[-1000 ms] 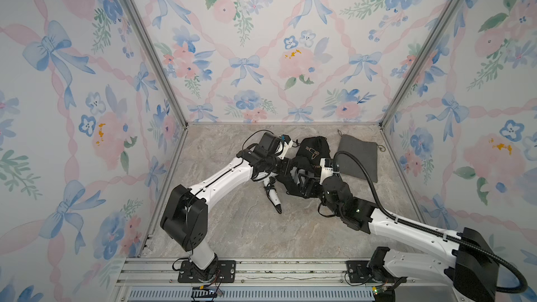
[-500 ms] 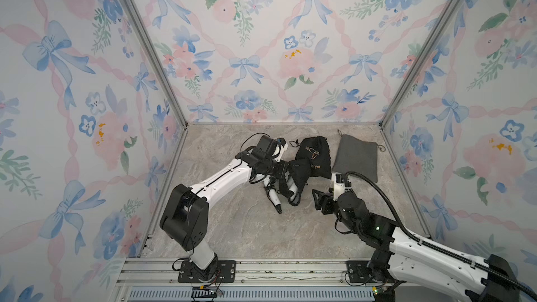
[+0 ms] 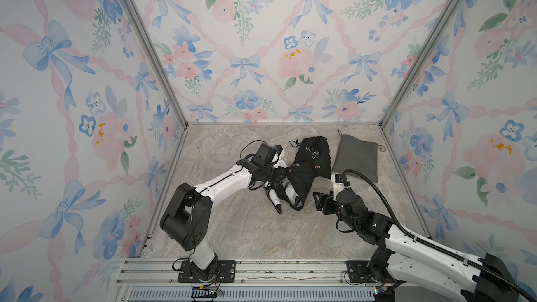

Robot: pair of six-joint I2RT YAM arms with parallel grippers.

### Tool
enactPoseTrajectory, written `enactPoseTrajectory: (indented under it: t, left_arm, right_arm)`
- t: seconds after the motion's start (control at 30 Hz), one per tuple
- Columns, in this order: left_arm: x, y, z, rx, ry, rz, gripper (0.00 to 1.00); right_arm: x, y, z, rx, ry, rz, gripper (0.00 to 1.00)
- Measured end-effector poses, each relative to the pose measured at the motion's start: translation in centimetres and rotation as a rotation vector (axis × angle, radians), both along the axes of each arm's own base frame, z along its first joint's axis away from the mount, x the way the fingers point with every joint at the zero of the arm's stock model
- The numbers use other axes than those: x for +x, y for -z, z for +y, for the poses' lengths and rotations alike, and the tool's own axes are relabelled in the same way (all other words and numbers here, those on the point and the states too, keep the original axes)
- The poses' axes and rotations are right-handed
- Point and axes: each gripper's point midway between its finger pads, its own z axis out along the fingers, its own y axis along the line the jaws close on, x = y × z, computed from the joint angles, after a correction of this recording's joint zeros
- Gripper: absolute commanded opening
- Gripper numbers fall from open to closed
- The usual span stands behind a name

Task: Pack away hair dryers
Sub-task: Place the hair dryer in the drawstring bag.

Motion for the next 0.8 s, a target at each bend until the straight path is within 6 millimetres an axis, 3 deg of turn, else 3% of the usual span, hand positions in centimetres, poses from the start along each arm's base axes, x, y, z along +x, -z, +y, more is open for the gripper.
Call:
enactPoseTrajectory:
  t: [0.07,0.2,0.33,0.5,0.63,0.8]
  left_arm:
    - [0.1,0.1,0.1,0.005,-0.007,-0.005,0.77]
    - [0.1,-0.4,0.5,0.009,-0.021,-0.024,0.88]
    - [0.0,-2.6,1.0,-0.012,-0.027,-0.081,0.91]
    - [-0.8,-5.0,2.3,-0.040,-0.049,-0.142,0.91]
    - [-1.7,-5.1,3.3,-0.050,-0.070,-0.142,0.90]
    - [-3.5,-3.6,4.1,-0.053,-0.086,-0.098,0.87]
  right_arm:
    - [-0.1,0.8,0.3,0.003,-0.015,0.033,0.82]
    - [-0.4,2.6,1.2,0.012,-0.054,0.105,0.82]
    - [-0.5,3.9,1.9,0.039,-0.068,0.163,0.81]
    - [-0.7,3.4,2.3,0.075,-0.081,0.166,0.81]
    - [-0.8,1.5,1.8,0.124,-0.071,0.127,0.80]
    - [-1.1,0.1,-0.2,0.172,-0.017,0.110,0.79]
